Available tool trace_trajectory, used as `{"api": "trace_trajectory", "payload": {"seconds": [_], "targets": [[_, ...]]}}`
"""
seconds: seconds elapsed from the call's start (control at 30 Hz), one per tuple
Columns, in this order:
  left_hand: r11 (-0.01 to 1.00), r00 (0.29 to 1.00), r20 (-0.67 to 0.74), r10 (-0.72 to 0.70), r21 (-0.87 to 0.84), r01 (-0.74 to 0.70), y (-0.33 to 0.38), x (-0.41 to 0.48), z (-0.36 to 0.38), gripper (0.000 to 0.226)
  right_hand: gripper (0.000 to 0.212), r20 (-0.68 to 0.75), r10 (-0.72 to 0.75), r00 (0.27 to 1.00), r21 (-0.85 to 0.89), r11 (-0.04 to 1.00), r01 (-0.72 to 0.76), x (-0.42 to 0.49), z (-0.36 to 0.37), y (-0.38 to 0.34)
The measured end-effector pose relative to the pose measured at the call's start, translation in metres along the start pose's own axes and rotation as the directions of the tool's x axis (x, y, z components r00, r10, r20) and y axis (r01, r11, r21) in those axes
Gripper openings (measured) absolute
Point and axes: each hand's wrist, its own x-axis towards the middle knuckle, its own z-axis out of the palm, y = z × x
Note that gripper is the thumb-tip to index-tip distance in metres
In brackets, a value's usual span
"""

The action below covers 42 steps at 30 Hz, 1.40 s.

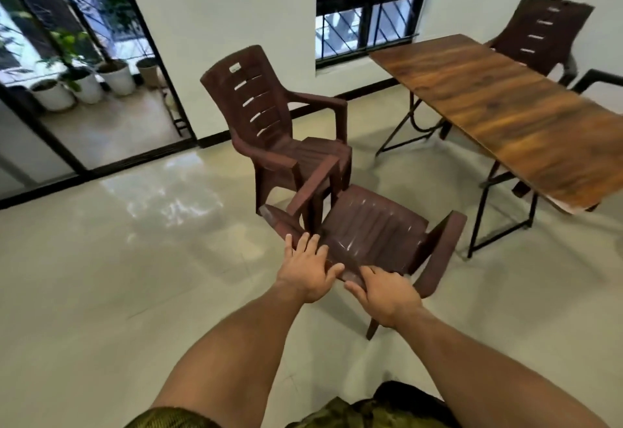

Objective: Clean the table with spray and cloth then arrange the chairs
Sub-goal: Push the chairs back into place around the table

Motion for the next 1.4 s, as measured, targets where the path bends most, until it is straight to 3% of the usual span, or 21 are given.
{"api": "trace_trajectory", "payload": {"seconds": [0.47, 0.8, 1.1, 1.4], "targets": [[0.978, 0.979, 0.009, 0.206, 0.04, -0.206, 0.015, 0.04, -0.016, 0.074, 0.065, -0.084, 0.284, 0.955, -0.026, 0.957, -0.287, -0.011, -0.008, -0.003], [0.944, 0.936, 0.132, 0.325, 0.017, -0.33, 0.053, 0.117, -0.026, 0.063, 0.086, -0.142, 0.433, 0.89, -0.033, 0.897, -0.441, 0.026, -0.02, 0.064], [0.918, 0.905, 0.197, 0.376, 0.056, -0.393, 0.054, 0.215, -0.046, 0.064, 0.088, -0.145, 0.54, 0.829, 0.07, 0.841, -0.536, 0.097, -0.038, 0.099], [0.855, 0.855, 0.213, 0.473, 0.125, -0.504, 0.052, 0.283, -0.075, 0.06, 0.081, -0.074, 0.566, 0.821, 0.111, 0.823, -0.557, 0.151, -0.055, 0.127]]}}
